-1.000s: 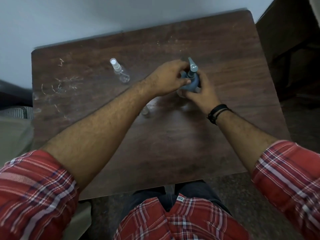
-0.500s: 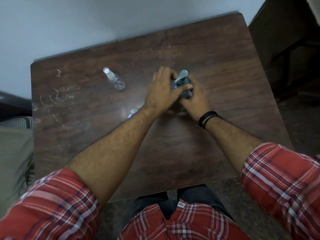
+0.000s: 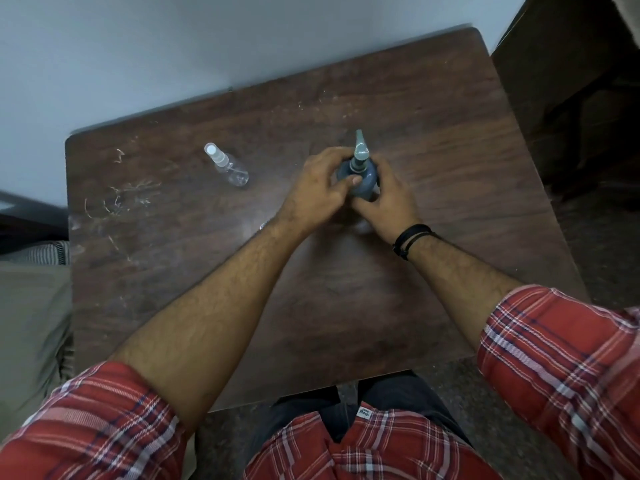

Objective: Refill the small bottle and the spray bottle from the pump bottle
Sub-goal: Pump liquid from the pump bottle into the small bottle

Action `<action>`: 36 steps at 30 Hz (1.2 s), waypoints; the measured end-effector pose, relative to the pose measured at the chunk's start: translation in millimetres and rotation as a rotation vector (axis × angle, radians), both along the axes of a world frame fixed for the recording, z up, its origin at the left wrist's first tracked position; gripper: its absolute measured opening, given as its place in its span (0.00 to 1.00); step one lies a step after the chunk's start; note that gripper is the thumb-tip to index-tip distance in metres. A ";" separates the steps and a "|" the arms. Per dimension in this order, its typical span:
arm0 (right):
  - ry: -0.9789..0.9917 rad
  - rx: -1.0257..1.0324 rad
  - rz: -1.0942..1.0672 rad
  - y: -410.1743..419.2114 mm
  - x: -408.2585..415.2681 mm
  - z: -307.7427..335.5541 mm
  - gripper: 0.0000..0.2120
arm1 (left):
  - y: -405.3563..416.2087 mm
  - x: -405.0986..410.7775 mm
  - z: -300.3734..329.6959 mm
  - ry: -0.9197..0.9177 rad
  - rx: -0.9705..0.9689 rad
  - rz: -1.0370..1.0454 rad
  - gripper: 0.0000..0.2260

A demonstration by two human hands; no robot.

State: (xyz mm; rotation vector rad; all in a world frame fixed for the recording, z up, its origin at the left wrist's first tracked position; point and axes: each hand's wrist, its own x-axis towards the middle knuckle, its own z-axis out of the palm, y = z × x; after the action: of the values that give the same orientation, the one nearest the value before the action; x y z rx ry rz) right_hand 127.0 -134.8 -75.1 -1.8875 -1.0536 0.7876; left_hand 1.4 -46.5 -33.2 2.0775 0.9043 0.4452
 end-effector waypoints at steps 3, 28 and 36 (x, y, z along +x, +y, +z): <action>-0.002 0.004 0.012 0.3 0.4 -1.0 0.29 | 2.7 0.4 0.4 -0.001 -0.017 0.083 0.16; 0.015 0.004 -0.016 0.7 -0.9 0.8 0.28 | -1.9 5.2 5.3 0.054 0.113 0.040 0.18; 0.007 0.010 -0.008 -1.4 -2.2 3.2 0.27 | -9.5 5.2 10.5 -0.041 -0.029 0.043 0.17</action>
State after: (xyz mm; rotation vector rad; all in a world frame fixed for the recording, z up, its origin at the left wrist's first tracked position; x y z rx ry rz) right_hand 124.8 -136.2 -71.9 -1.8788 -1.0433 0.7825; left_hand 6.6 -56.0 -22.7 2.0188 0.9276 0.4933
